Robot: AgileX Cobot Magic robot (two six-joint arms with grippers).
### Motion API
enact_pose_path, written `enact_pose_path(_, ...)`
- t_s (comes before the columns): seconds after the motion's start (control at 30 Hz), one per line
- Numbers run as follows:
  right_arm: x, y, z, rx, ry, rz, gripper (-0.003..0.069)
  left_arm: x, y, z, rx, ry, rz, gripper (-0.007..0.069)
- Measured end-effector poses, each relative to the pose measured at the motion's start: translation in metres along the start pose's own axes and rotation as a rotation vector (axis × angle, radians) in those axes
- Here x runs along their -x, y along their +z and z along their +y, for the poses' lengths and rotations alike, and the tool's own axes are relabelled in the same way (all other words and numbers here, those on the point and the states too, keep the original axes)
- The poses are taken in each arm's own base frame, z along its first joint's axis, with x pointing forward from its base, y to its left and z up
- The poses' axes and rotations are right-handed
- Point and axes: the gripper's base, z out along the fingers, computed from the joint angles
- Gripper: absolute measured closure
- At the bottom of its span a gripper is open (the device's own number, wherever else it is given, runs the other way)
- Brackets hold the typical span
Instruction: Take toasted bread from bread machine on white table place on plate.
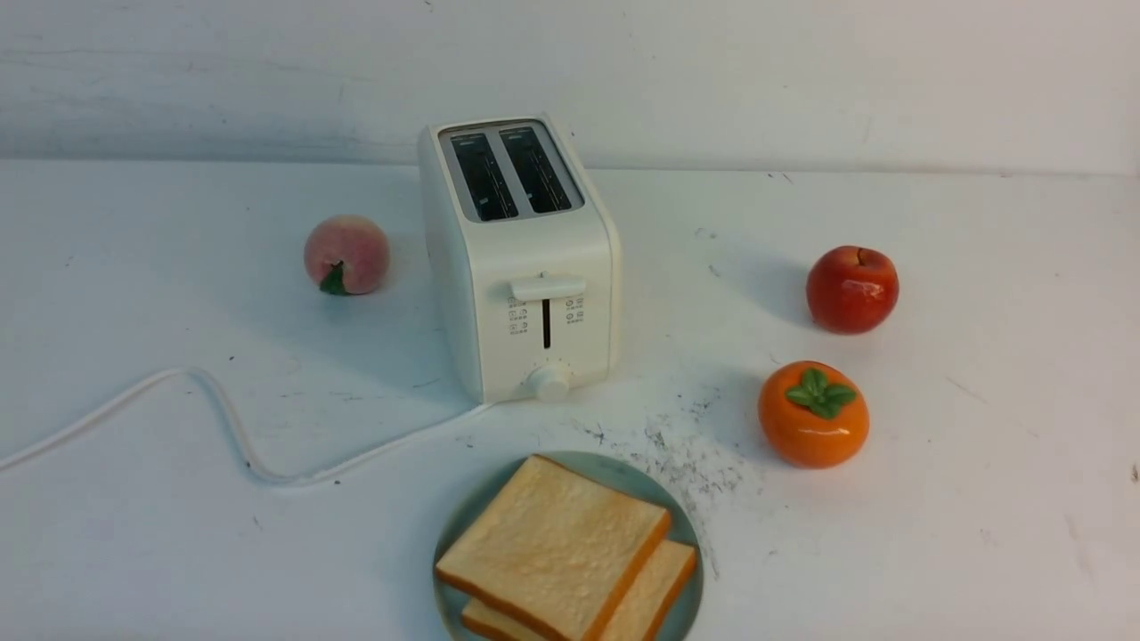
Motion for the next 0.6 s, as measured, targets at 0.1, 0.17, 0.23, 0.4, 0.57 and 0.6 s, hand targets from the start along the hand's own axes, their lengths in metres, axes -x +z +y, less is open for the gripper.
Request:
enact_pose_path(0.1,0.0,0.0,0.0,0.0,0.0,0.0,0.0419,0.0,0.0,0.0,0.0,0.0,0.0,0.0607)
enact_pose_path(0.17,0.0,0.0,0.0,0.0,0.0,0.0,0.0419,0.0,0.0,0.0,0.0,0.0,0.0,0.0607)
enact_pose_path(0.23,0.0,0.0,0.0,0.0,0.0,0.0,0.0419,0.0,0.0,0.0,0.0,0.0,0.0,0.0607)
enact_pose_path(0.4,0.0,0.0,0.0,0.0,0.0,0.0,0.0419,0.0,0.0,0.0,0.0,0.0,0.0,0.0601)
enact_pose_path(0.57,0.0,0.0,0.0,0.0,0.0,0.0,0.0419,0.0,0.0,0.0,0.0,0.0,0.0,0.0594)
enact_pose_path(0.6,0.0,0.0,0.0,0.0,0.0,0.0,0.0419,0.0,0.0,0.0,0.0,0.0,0.0,0.0593)
